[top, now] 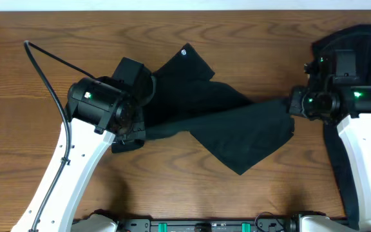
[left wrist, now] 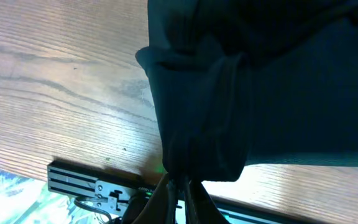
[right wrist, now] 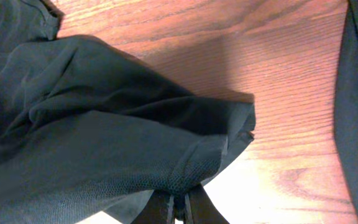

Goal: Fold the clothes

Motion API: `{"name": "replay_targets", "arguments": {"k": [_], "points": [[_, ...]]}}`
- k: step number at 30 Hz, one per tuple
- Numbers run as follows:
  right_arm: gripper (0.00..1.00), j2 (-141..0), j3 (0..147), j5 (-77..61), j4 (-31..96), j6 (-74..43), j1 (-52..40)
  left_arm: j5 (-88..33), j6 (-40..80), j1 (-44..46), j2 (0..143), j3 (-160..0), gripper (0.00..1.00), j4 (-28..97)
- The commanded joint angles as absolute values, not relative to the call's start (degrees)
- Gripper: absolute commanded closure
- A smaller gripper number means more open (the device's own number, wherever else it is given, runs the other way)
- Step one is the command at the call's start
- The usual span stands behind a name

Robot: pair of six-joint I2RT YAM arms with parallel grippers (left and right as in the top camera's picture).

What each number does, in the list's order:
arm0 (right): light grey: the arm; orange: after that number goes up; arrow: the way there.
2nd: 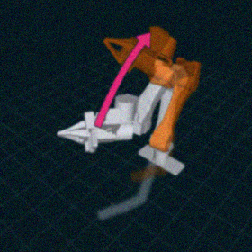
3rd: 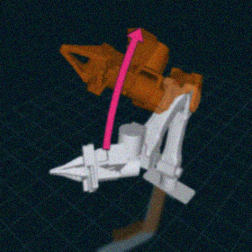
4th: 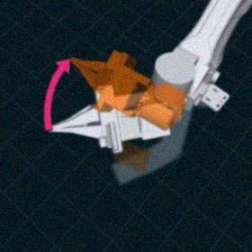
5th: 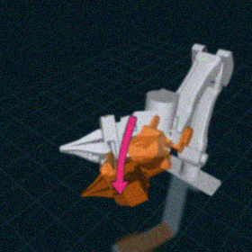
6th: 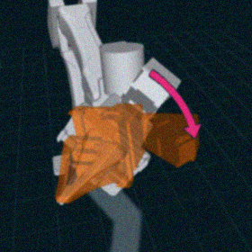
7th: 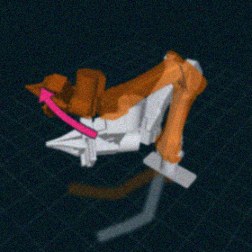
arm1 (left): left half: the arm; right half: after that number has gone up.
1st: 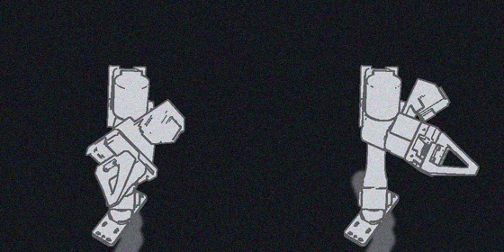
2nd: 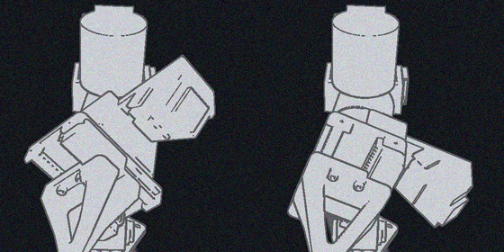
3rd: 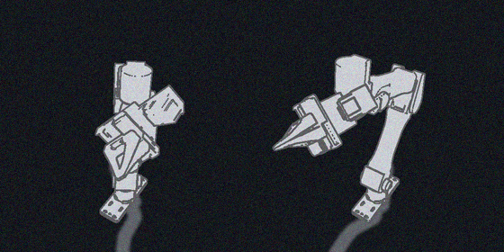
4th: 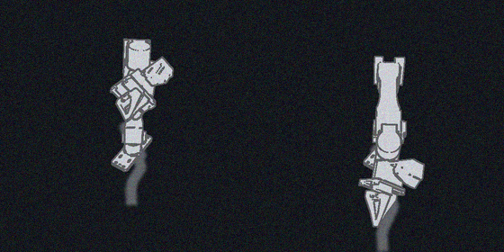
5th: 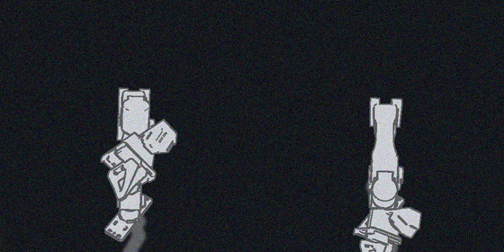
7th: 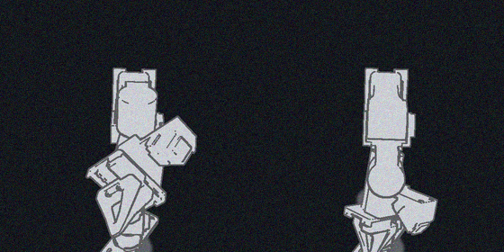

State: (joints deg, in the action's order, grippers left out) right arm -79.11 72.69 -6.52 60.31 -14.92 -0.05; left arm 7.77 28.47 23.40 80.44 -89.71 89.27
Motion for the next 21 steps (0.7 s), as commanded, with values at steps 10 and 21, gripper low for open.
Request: {"name": "replay_targets", "arguments": {"k": [10,21], "points": [[0.92,-81.01,71.79,-13.93,56.45,-15.57,-0.84,10.11,28.12,23.16,79.72,-90.32,0.93,85.97],[0.91,-91.11,71.53,-20.6,54.87,-11.33,-5.02,10.13,27.68,23.16,79.72,-90.32,0.93,83.2]]}}
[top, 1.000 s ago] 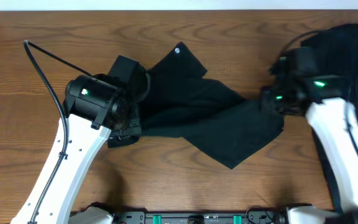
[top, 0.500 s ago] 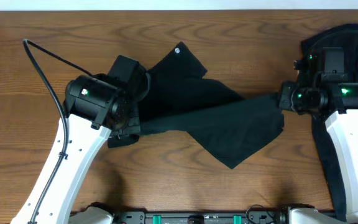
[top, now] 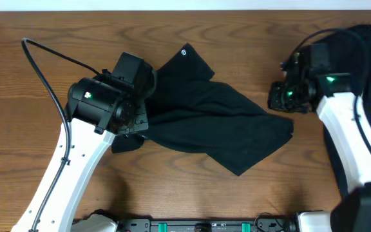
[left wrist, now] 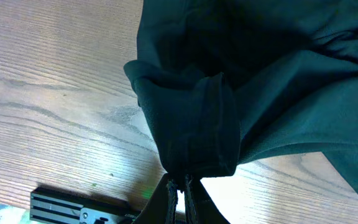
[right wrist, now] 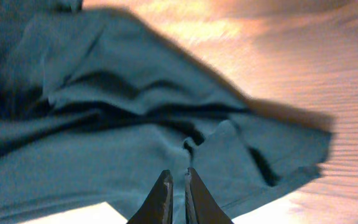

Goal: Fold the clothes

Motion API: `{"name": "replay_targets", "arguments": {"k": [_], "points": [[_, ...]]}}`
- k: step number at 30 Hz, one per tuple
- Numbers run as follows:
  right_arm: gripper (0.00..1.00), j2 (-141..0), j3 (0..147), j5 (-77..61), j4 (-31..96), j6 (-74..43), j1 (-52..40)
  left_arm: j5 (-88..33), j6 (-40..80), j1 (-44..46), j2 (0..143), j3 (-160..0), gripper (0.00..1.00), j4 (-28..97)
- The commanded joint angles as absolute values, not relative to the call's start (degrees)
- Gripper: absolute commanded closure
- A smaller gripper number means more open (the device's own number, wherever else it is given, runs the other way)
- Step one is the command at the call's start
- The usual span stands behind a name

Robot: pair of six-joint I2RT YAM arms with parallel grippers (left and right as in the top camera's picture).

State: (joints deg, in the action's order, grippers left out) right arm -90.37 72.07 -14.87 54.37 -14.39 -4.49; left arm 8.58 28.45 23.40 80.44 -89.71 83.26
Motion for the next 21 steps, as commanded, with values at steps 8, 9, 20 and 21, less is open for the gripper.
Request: {"name": "replay_targets", "arguments": {"k": [8,9,20,21], "points": [[0.7,-91.48,69.97,-21.8,62.52,-6.63,-8.97,10.13,27.64,23.16,79.72,-90.32,0.94,83.15],[0.66,-91.66,68.93,-21.43,61.82,-7.2,-9.82,10.13,27.64,23.16,79.72,-90.32,0.94,83.15],[0.37,-92.07,52.1,-15.66,45.76,-17.45,-14.06,10.11,27.66,23.16,79.72,-90.32,0.94,83.66],[0.37,-92.07,50.59,-15.73,43.16,-17.89,-14.06,10.11,27.66,23.16,79.72,-90.32,0.94,83.64]]}}
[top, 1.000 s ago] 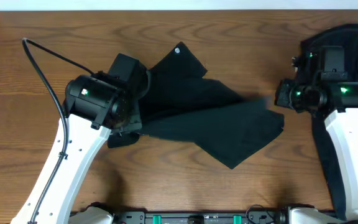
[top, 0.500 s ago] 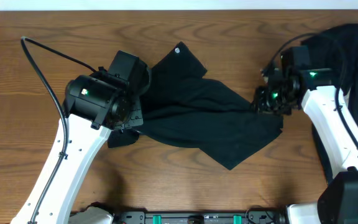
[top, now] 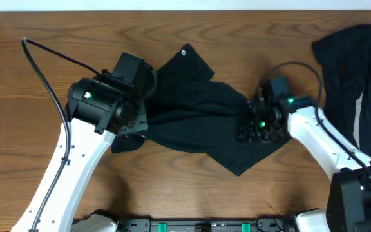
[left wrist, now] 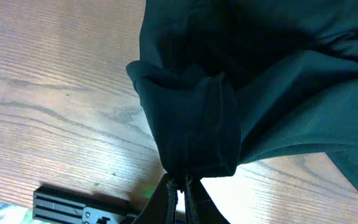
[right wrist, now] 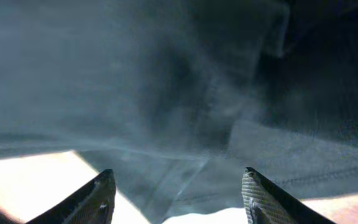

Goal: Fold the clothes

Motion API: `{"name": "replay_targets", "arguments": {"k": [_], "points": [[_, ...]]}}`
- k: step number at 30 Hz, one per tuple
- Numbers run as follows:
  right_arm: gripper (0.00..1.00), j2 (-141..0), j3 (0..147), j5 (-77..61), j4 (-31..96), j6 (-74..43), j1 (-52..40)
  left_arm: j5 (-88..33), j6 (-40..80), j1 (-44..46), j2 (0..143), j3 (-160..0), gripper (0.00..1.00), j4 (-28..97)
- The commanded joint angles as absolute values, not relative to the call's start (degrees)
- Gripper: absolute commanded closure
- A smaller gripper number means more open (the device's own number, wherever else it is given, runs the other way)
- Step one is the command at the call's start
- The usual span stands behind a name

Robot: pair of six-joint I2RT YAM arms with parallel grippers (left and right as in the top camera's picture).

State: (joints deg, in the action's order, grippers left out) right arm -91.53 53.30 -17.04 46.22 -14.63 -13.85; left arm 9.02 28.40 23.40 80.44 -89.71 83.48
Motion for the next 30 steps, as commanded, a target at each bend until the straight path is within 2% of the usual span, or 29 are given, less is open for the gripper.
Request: {"name": "replay_targets", "arguments": {"k": [1,3,5,9,11,15,20,30], "points": [[0.37,-92.07,49.71,-16.1,41.52,-18.24,-14.06,10.11,27.66,23.16,79.72,-90.32,0.94,83.61],[0.39,-92.07,47.92,-18.0,37.69,-18.44,-14.06,10.11,27.66,23.16,79.72,-90.32,0.94,83.61],[0.46,-92.07,46.61,-20.25,34.37,-18.44,-14.06,10.11,27.66,23.16,79.72,-90.32,0.93,83.64],[0.82,-92.05,46.28,-21.63,32.01,-19.35,-14.06,10.11,27.66,23.16,79.72,-90.32,0.94,83.7],[0.97,-92.03,46.85,-24.4,32.16,-19.27,-13.72,10.11,27.66,23.16,79.72,-90.32,0.94,83.68],[0.99,-90.7,49.41,-32.49,36.1,-19.2,-11.92,10.11,27.55,23.16,79.72,-90.32,0.93,83.68],[0.99,-87.96,53.1,-33.43,38.81,-19.05,-8.23,10.13,27.42,23.16,79.72,-90.32,0.93,83.42],[0.99,-88.47,53.47,-30.35,27.33,-19.35,-5.32,10.13,27.44,23.16,79.72,-90.32,0.93,82.11]]}}
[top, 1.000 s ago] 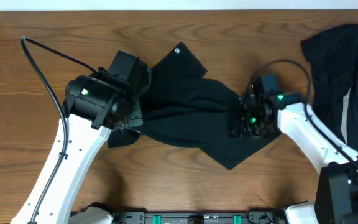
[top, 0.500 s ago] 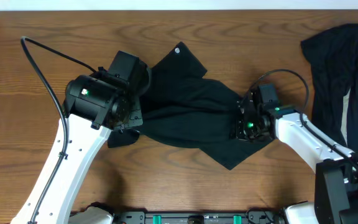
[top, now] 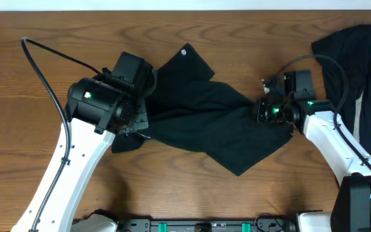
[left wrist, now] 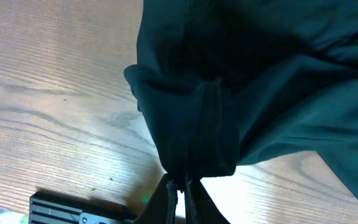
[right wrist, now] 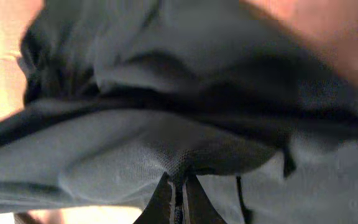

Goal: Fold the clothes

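Observation:
A black garment [top: 205, 125] lies crumpled across the middle of the wooden table [top: 37, 148]. My left gripper [top: 138, 127] is shut on a folded hem at the garment's left end; in the left wrist view the left gripper [left wrist: 179, 184] pinches a thick bunch of the garment [left wrist: 197, 124] just above the wood. My right gripper [top: 264, 113] is at the garment's right part. There the right gripper [right wrist: 178, 186] is shut on a raised fold of the mesh fabric of the garment [right wrist: 135, 155].
A heap of other dark clothes [top: 350, 48] lies at the table's far right, behind the right arm. A black rail [left wrist: 73, 208] runs along the table's front edge. A black cable [top: 44, 58] loops from the left arm.
My right gripper was open low over the garment's right part. Now it is shut on a fold of the fabric, slightly farther back and to the right. The left gripper holds as before.
Both grippers first held the garment's ends, stretched between them. Then the right gripper was off the cloth, its jaws together, and the garment lay slack. After that it stood open over the right part, and now it pinches a fold there. The left grip never changed.

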Motion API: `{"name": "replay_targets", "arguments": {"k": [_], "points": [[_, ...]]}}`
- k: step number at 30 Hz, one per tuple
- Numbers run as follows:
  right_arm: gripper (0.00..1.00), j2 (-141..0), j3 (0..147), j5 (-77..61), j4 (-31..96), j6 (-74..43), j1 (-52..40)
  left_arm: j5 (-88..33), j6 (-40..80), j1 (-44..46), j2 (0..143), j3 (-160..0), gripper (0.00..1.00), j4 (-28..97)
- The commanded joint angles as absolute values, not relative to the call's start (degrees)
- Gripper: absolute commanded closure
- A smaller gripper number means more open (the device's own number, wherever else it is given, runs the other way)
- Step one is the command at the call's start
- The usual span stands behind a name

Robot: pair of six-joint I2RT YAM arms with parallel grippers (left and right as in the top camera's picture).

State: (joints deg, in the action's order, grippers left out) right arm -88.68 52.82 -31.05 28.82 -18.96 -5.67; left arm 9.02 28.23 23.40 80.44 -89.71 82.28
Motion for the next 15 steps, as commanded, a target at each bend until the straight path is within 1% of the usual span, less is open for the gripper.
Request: {"name": "replay_targets", "arguments": {"k": [1,5,8,10,15], "points": [[0.99,-88.51,53.47,-29.78,26.35,-19.62,-5.32,10.13,27.46,23.16,79.72,-90.32,0.93,81.91],[0.98,-88.51,53.47,-27.16,23.44,-20.78,-5.32,10.13,27.44,23.16,79.72,-90.32,0.93,81.32],[0.85,-88.51,53.47,-27.29,23.7,-20.78,-5.32,10.13,27.44,23.16,79.72,-90.32,0.93,81.28],[0.79,-88.51,53.47,-27.27,25.69,-20.75,-5.32,10.13,27.46,23.16,79.72,-90.32,0.94,81.28],[0.78,-88.51,53.45,-27.27,32.53,-16.88,-5.8,10.13,27.46,23.16,79.72,-90.32,0.93,81.25]]}}
